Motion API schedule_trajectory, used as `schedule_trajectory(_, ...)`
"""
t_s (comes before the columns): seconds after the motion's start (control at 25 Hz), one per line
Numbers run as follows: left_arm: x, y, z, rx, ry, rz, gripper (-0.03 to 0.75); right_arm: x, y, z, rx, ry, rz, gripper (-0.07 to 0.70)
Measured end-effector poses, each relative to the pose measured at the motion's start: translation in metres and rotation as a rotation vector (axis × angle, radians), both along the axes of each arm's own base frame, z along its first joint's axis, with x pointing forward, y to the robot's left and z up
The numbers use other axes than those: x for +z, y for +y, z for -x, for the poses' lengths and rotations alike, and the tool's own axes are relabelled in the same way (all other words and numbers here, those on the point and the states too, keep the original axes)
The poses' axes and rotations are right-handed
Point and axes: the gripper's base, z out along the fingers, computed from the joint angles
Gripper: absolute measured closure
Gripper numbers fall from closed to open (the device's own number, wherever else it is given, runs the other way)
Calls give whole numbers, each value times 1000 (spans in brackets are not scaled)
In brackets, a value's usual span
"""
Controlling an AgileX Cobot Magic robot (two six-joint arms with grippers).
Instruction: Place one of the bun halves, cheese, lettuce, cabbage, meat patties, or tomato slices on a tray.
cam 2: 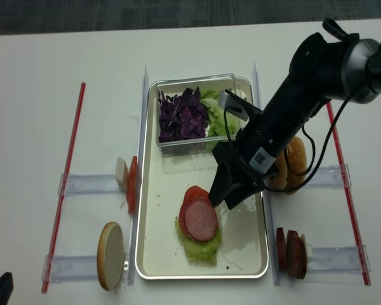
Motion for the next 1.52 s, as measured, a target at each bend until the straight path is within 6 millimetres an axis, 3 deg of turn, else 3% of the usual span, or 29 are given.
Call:
schedule_trajectory(0.24,0,0,0,0,0,0,422,4,0,0,-11,0,1,248)
schedule_trajectory(0.96,0,0,0,0,0,0,422,75,-12,-33,-79,-198,275,248)
schedule_trajectory(1.52,0,0,0,0,0,0,422,78,-34,-45,-122,-277,560,248)
